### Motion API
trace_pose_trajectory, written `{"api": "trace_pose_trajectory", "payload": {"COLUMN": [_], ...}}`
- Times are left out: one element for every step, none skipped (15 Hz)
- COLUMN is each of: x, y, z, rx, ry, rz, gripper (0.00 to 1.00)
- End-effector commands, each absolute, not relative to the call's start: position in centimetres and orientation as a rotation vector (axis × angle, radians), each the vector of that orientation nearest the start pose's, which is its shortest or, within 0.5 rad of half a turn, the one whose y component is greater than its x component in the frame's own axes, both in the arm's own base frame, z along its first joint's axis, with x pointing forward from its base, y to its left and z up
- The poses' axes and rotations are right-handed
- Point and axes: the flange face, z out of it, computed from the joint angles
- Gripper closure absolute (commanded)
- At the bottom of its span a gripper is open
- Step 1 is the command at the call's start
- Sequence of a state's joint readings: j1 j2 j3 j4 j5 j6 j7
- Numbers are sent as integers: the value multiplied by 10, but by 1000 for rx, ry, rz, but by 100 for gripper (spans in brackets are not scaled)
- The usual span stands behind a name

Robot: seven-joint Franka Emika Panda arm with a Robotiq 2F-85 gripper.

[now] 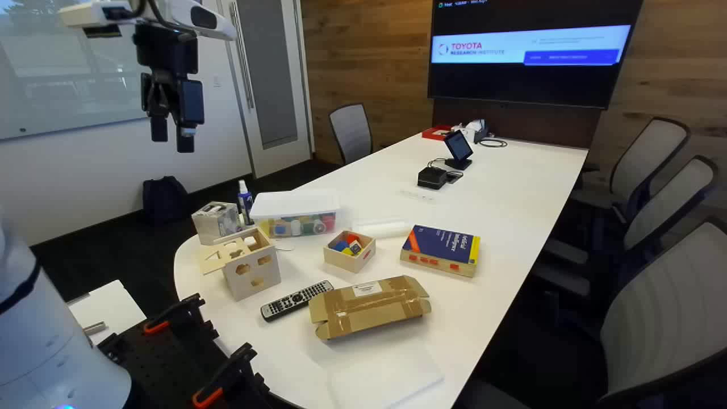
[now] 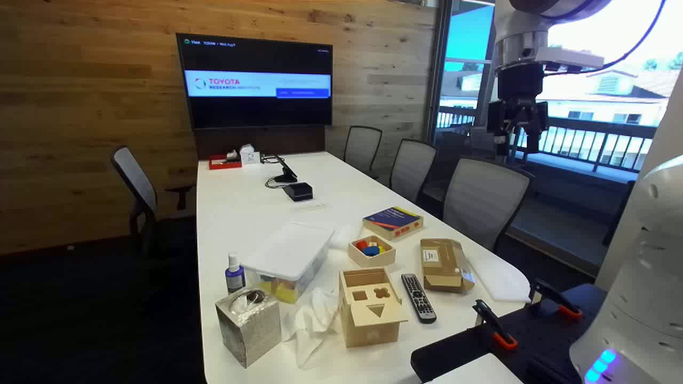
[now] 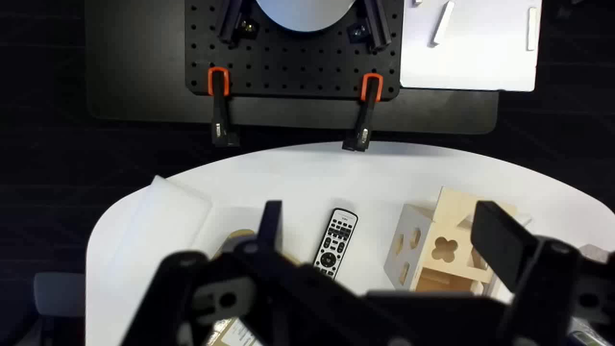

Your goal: Open the box

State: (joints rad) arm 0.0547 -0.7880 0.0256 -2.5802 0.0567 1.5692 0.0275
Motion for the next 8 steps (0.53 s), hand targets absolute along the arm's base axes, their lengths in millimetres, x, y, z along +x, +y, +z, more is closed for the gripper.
{"api": "trace_pose_trajectory", "payload": {"x": [288, 288, 288, 291, 293, 295, 297, 299], "y": [30, 30, 30, 24, 16, 3, -9, -25], "z": [487, 487, 487, 487, 488, 489, 490, 489], "rx": [-3094, -3094, -3094, -3081, -3072, -3047, -3033, -3007], "ry": [-57, -57, -57, -66, -76, -90, -111, -147], "rz": [350, 350, 350, 347, 315, 296, 265, 230], "gripper": [0, 0, 0, 0, 0, 0, 0, 0]}}
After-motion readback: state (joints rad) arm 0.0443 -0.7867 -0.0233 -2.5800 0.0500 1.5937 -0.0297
